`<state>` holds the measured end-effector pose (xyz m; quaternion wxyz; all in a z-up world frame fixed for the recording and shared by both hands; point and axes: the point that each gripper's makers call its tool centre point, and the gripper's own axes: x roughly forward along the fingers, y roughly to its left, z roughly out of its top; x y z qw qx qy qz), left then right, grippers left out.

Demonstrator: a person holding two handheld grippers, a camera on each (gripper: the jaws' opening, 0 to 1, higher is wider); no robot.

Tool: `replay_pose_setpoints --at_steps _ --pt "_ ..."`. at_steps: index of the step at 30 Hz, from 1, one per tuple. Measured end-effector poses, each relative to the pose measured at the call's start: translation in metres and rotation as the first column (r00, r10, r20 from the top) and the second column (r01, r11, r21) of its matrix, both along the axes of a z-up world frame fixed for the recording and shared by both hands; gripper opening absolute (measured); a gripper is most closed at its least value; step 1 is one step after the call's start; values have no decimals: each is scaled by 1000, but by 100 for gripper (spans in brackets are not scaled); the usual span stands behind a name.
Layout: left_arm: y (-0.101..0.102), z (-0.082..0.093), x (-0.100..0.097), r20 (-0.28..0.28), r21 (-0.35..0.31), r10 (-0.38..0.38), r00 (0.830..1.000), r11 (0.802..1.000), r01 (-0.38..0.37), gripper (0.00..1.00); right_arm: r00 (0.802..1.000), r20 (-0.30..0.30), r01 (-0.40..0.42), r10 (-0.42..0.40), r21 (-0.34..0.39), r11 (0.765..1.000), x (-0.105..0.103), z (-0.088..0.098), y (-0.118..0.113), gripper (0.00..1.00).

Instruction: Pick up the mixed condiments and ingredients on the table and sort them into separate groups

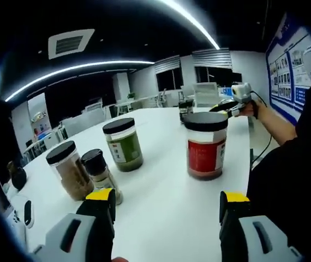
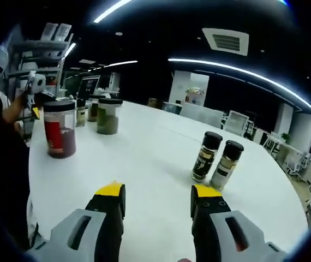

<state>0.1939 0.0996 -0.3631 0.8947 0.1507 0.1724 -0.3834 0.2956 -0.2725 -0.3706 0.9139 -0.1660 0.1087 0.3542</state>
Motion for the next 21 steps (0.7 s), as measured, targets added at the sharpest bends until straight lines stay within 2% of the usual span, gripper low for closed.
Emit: replay_pose_setpoints --at_steps 3,5,9,13,15,19,21 --pt "-8 14 4 45 -78 2 999 997 1 78 1000 -2 0 0 -25 1000 1 -3 1 48" --pt "-11 23 6 76 -107 4 997 994 4 78 1000 16 11 -10 -56 998 3 -4 -1 47" --pt "-17 30 8 96 -121 -3 995 993 15 78 1000 26 -5 7 -41 999 -1 -1 1 47" --pt "-32 30 10 95 -133 -41 995 990 54 78 999 50 2 0 -56 998 1 1 -1 47" --pt "-43 35 16 151 -139 -65 986 987 86 78 998 59 15 -13 -40 999 4 5 -3 47" --pt "-61 41 19 147 -193 -99 984 973 127 79 997 77 2 0 -21 1000 1 13 1 48" --pt "-67 42 18 148 -193 -122 981 970 150 79 997 81 -13 15 -27 1000 -1 13 3 48"
